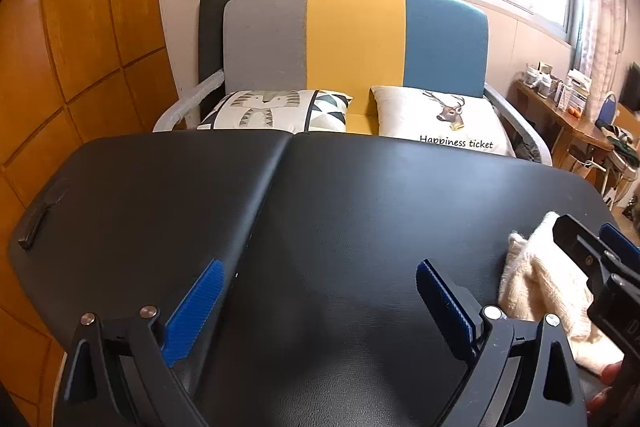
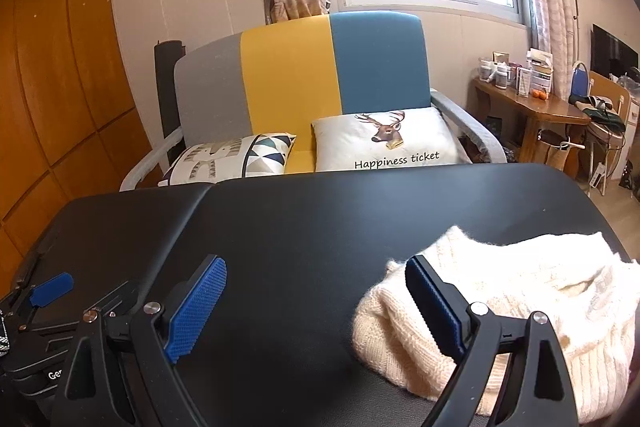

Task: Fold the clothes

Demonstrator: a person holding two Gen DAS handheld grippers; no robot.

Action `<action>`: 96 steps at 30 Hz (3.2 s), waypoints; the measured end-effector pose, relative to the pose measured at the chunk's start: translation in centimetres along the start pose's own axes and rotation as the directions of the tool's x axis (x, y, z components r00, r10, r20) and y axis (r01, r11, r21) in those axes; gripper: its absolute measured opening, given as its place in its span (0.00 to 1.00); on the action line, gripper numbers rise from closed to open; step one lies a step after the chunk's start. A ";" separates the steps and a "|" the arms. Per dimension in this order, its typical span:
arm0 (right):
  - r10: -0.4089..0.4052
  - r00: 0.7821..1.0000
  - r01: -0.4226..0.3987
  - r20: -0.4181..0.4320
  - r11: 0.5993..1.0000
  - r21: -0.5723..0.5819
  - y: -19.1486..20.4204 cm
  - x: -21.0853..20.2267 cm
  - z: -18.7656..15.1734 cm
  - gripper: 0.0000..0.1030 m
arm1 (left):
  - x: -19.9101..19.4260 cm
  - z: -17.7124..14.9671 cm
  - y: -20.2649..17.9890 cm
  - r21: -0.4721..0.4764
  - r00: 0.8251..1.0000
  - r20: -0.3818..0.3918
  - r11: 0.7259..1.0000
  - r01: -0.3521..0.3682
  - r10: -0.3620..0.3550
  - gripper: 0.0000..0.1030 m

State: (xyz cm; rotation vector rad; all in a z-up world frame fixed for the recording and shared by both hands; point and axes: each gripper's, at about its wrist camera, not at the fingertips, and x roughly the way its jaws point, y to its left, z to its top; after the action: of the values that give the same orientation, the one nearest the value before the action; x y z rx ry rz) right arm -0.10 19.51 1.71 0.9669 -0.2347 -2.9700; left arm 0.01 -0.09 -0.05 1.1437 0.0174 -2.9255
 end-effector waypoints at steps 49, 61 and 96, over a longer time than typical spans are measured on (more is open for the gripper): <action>-0.071 0.997 0.070 -0.016 0.997 -0.028 0.6 1.4 -1.2 0.91 | 1.6 -0.4 -0.1 0.029 0.999 -0.040 0.999 -0.036 0.037 0.95; -0.082 0.997 0.082 -0.011 0.997 0.007 -1.7 0.4 -1.2 0.91 | 1.8 0.0 -2.1 0.073 0.999 -0.041 0.997 -0.028 0.031 0.95; -0.190 0.981 0.174 0.039 0.950 0.260 -16.4 -6.4 -3.9 0.91 | 1.5 1.9 -16.8 0.335 0.980 -0.020 0.922 0.193 -0.197 0.96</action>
State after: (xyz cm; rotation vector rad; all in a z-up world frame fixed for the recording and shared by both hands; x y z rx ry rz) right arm 7.98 35.53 -0.04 0.9637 -0.5738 -3.2013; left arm -2.42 16.67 0.50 1.2227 -0.4090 -3.2017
